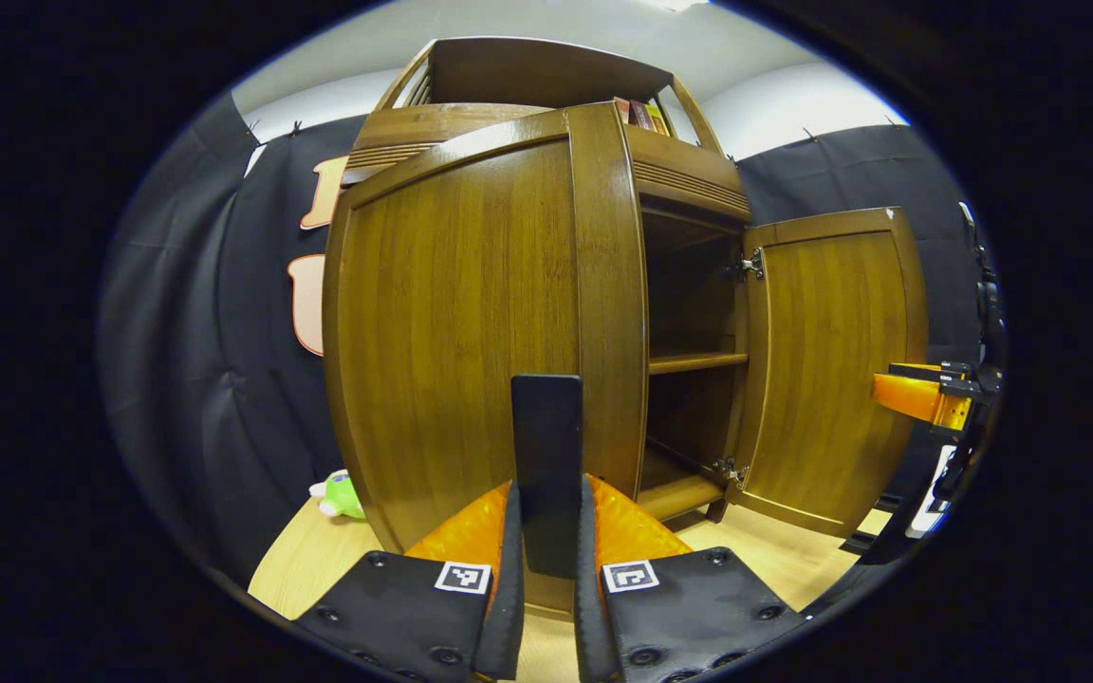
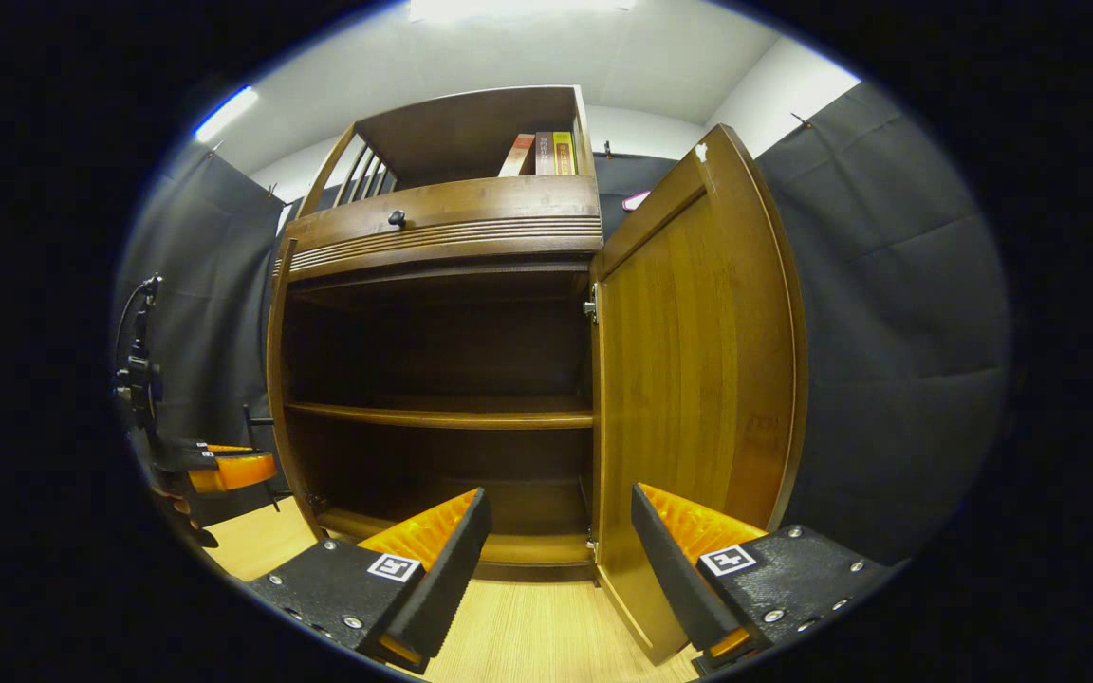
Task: Open the right door of the double-door shoe cabinet with the right hand, and open the left door with the left hand.
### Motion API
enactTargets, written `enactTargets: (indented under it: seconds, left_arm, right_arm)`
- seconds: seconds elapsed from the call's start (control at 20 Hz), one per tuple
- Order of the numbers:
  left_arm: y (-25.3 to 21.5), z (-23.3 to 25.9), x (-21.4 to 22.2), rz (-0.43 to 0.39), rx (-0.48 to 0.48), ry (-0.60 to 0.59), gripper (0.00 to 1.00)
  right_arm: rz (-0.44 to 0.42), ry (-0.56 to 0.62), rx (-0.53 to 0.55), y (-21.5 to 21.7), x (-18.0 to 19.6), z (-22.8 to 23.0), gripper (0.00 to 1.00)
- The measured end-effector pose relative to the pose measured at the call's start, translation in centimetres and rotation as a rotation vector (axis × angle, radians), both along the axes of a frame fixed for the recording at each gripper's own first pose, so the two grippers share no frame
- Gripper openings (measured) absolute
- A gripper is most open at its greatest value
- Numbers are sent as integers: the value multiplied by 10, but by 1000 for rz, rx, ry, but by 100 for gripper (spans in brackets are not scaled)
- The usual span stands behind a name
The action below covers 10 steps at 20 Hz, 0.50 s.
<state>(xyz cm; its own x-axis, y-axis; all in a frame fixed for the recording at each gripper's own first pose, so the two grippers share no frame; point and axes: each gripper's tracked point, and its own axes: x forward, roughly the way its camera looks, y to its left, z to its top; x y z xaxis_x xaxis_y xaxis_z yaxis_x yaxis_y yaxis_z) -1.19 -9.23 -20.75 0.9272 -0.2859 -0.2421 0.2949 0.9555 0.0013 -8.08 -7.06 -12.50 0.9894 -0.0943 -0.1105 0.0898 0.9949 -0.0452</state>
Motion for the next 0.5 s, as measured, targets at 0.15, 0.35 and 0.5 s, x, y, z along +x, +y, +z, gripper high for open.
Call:
enactTargets:
  seconds: [0.15,0.35,0.5]
  left_arm:
    - [13,5,-11,12,4,-1,29]
    - [23,6,-16,31,14,-1,29]
    - [40,10,-30,45,11,3,29]
  right_arm:
    - [8,-1,-3,4,-1,1,100]
    - [20,-4,-9,9,1,2,92]
    - [30,-6,-10,15,0,2,100]
